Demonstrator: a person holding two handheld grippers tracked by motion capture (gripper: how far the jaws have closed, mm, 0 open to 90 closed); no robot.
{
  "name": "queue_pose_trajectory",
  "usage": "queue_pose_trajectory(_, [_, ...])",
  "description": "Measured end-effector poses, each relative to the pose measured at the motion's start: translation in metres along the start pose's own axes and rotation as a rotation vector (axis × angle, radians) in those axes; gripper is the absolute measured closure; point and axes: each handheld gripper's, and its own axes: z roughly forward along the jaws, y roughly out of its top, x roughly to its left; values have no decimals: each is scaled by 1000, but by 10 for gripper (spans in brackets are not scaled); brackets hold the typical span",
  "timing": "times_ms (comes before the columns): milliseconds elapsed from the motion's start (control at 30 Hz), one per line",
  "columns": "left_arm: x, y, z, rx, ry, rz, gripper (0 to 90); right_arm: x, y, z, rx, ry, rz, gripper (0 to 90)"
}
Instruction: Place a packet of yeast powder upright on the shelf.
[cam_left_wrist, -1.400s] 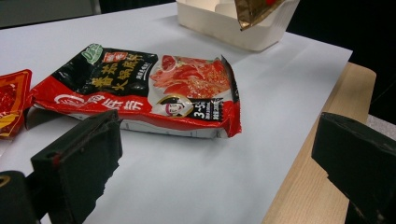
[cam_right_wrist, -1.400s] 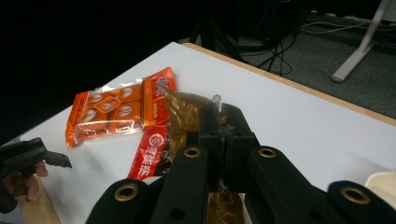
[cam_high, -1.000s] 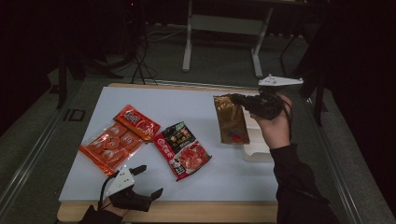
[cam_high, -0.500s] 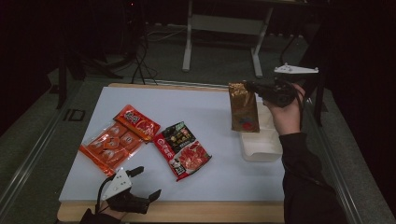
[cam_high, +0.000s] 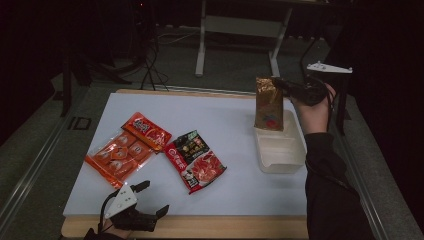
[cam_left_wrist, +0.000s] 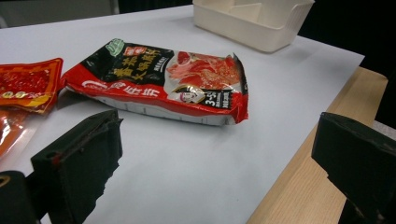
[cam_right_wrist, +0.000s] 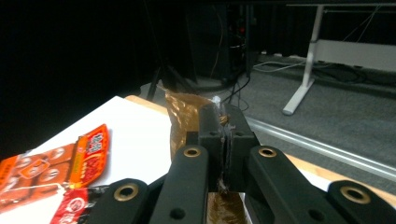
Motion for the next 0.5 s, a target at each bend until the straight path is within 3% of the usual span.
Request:
queue_pose_trajectory(267, [-1,-2,-4,-4,-1,-9,20,-18,-5,13,-1,-34,-22,886])
queue_pose_trajectory(500, [-1,-4,-7,-6,6,-16,20,-34,-7,23,-2,-63,4,887])
